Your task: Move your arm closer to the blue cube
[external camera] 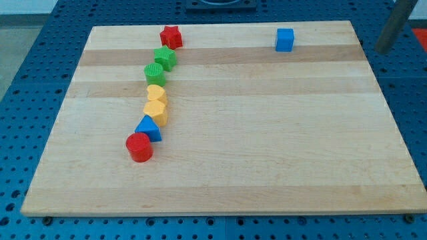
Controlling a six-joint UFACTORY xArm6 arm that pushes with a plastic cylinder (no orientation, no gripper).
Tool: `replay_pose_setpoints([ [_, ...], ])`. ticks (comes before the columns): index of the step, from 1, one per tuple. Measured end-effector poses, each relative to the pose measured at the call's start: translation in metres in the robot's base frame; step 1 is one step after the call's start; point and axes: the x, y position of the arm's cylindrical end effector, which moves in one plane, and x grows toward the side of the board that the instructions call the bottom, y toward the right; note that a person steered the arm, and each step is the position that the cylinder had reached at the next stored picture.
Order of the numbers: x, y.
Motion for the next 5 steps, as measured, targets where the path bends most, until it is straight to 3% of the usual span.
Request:
replay_pose_setpoints([
  [2,-0.040,-0.105],
  [3,-0.014,-0.173],
  [4,0.034,-0.197],
  [5,0.024,-0.134],
])
